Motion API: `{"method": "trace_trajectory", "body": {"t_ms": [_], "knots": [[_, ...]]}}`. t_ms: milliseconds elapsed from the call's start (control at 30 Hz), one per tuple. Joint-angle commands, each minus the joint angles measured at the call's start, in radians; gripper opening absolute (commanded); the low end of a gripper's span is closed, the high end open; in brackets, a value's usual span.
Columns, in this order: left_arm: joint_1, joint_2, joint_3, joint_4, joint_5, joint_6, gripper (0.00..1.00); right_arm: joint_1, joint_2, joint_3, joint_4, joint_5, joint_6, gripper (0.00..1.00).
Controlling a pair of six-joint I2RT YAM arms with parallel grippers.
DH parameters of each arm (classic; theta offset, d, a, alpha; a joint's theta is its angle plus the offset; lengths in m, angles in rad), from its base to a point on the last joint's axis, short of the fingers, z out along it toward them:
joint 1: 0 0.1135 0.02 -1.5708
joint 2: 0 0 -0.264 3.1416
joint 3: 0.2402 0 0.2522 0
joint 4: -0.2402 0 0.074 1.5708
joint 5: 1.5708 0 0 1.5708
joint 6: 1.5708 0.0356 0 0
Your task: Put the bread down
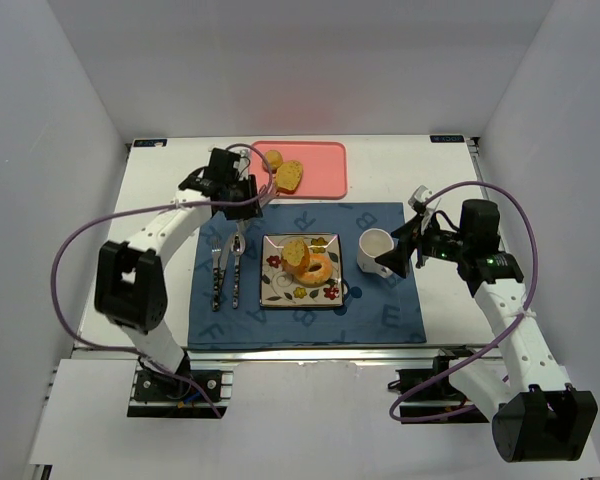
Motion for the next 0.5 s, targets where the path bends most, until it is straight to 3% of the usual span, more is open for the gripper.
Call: {"method": "trace_trajectory", "body": {"t_ms": [0,200,467], "knots": [[0.031,0.063,0.107,0.057,0.007,-0.006,0.49,-0.006,-0.018,-0.011,0.014,-0.012,-0.009,0.89],[0.048,0.183,0.198,0.076,0.085,0.006,0.5,-0.008,-0.021,-0.019,0.016,-0.001,-0.01,0.89],[0.074,0.21,0.192,0.126,0.168,-0.015,0.51,-0.009,-0.014,-0.017,0.016,0.005,-0.015,0.9]]}}
